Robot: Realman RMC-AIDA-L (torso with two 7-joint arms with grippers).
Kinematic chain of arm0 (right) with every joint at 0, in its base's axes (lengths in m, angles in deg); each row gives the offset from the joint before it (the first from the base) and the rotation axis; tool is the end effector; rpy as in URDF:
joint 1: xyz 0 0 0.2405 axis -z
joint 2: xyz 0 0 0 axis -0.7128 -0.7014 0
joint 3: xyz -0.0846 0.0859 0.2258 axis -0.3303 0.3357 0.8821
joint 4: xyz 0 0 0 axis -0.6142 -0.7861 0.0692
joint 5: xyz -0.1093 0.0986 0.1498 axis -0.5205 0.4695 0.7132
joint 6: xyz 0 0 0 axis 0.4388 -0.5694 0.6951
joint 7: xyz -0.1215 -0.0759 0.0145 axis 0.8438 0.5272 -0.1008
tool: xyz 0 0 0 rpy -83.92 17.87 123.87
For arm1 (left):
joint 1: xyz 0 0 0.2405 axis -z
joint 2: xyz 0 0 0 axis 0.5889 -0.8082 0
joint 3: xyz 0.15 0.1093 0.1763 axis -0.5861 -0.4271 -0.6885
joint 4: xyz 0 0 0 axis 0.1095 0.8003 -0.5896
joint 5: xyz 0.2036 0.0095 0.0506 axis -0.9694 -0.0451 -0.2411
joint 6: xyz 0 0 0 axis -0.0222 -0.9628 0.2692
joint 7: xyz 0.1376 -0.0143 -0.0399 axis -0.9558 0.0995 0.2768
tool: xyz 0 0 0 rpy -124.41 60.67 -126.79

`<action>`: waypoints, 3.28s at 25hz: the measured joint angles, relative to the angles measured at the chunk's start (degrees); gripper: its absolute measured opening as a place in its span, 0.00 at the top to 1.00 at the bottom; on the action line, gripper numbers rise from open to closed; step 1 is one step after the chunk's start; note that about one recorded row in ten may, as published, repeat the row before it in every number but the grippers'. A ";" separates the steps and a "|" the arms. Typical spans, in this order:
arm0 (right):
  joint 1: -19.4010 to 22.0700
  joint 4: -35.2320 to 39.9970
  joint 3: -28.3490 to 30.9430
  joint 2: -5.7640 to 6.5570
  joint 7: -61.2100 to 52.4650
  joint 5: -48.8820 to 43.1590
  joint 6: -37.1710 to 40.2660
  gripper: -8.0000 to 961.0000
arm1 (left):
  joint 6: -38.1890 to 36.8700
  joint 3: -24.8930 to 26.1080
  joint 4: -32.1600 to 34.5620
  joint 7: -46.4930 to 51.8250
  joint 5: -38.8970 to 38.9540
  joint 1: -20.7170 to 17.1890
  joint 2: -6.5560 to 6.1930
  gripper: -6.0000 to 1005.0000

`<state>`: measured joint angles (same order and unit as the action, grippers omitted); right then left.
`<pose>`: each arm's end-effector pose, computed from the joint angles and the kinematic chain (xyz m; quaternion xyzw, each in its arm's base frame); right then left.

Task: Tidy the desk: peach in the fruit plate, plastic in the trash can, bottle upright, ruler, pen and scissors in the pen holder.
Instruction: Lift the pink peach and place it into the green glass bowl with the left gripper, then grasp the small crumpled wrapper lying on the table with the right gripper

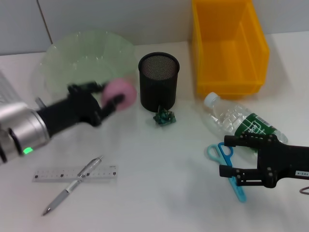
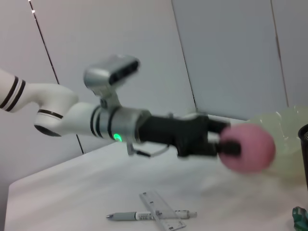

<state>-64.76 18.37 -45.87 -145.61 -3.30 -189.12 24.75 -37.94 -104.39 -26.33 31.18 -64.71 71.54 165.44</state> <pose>0.3077 0.2586 0.0107 -0.9308 0.1966 0.2814 0.1259 -0.2556 0.3592 -0.0521 -0.9177 -0.0800 -0.2571 0.2922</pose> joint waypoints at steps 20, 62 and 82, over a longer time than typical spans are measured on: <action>0.13 0.76 0.04 -0.45 0.05 0.34 0.27 0.15 | 26.80 -4.59 5.66 6.83 10.57 7.17 -0.25 0.47; -17.20 43.38 -34.10 -1.77 -80.06 -30.63 -13.47 0.15 | -14.20 -19.77 8.38 12.91 4.27 -9.46 -3.03 0.15; -24.88 20.16 -43.44 -2.11 -83.72 -28.95 -33.93 0.15 | -8.39 -21.13 5.80 12.50 4.28 -7.87 -1.97 0.16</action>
<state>-89.64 38.53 -89.32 -147.72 -87.03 -218.06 -9.18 -46.33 -125.52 -20.52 43.67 -60.43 63.67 163.48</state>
